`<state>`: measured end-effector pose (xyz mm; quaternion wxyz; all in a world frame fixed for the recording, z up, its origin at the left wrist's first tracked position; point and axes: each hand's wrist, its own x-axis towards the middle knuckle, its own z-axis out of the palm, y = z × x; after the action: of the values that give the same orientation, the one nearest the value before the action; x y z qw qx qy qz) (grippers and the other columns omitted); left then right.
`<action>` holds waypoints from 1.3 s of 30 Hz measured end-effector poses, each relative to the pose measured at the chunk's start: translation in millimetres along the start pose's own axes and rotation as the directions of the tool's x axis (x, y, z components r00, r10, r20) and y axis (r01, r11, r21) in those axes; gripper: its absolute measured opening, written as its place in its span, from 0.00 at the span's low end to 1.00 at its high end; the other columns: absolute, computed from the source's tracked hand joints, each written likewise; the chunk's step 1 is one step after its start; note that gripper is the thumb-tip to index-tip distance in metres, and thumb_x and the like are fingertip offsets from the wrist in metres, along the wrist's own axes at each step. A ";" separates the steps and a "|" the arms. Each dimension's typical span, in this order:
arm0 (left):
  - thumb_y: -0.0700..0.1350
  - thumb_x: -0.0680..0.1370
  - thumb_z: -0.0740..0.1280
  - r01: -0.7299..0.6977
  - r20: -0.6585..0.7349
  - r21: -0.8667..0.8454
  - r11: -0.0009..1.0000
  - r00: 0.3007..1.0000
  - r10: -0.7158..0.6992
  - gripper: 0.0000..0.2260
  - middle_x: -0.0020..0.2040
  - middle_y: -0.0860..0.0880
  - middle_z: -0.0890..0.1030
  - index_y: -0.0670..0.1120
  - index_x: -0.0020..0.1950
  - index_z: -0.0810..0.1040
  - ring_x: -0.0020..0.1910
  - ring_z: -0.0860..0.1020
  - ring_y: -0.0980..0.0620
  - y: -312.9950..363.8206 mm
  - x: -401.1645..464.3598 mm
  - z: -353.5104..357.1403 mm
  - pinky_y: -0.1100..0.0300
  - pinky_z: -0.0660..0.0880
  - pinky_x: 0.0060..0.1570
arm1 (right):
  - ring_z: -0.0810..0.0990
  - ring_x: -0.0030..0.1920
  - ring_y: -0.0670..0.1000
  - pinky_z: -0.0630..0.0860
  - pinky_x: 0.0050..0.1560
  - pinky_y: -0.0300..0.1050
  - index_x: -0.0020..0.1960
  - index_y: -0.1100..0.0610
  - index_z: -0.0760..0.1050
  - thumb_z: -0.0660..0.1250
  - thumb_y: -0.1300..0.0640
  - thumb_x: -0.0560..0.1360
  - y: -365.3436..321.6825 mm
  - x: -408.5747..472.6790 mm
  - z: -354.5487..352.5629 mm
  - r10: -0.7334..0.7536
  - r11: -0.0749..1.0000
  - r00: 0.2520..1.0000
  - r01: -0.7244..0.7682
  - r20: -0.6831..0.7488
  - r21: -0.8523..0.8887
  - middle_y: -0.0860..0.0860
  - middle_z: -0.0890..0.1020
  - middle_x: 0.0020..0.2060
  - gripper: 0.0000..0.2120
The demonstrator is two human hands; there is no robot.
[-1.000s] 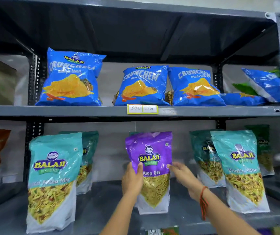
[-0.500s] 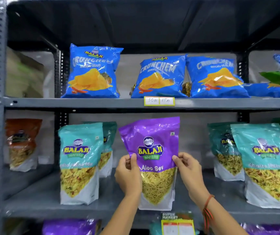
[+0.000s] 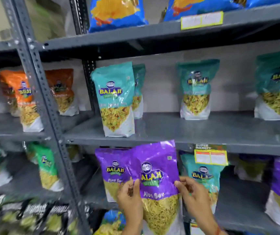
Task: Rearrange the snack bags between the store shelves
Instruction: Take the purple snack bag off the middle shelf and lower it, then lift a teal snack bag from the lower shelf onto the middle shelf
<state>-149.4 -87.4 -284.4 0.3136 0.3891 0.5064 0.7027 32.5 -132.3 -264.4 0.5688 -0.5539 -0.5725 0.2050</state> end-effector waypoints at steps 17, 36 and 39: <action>0.46 0.73 0.73 0.219 -0.026 0.265 0.939 0.975 -0.220 0.10 0.44 0.39 0.86 0.40 0.49 0.85 0.40 0.77 0.46 -105.0 78.6 63.9 0.57 0.67 0.44 | 0.83 0.28 0.38 0.81 0.35 0.39 0.37 0.31 0.75 0.71 0.55 0.74 138.2 82.8 75.7 0.199 0.941 0.974 -0.221 -0.108 -0.256 0.35 0.83 0.27 0.18; 0.73 0.71 0.58 -0.233 0.608 0.419 0.878 0.790 -0.081 0.33 0.54 0.48 0.85 0.49 0.60 0.79 0.52 0.82 0.47 -127.8 -34.0 176.7 0.48 0.79 0.50 | 0.75 0.63 0.52 0.70 0.60 0.47 0.69 0.57 0.72 0.63 0.50 0.80 160.7 61.7 -77.2 0.580 0.813 0.763 -0.562 -0.285 0.150 0.50 0.77 0.62 0.20; 0.66 0.74 0.60 -0.253 0.555 0.437 0.863 0.831 -0.037 0.26 0.44 0.45 0.86 0.46 0.51 0.81 0.41 0.82 0.42 -132.6 -34.5 183.7 0.51 0.77 0.37 | 0.82 0.59 0.54 0.77 0.60 0.51 0.56 0.53 0.80 0.65 0.52 0.78 180.6 71.7 -88.2 0.584 0.810 0.807 -0.574 -0.088 0.116 0.52 0.84 0.57 0.09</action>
<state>32.8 8.2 -385.2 0.2931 0.6686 0.5340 0.4265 201.0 -50.4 -366.4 0.5352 -0.6889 -0.3319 0.3589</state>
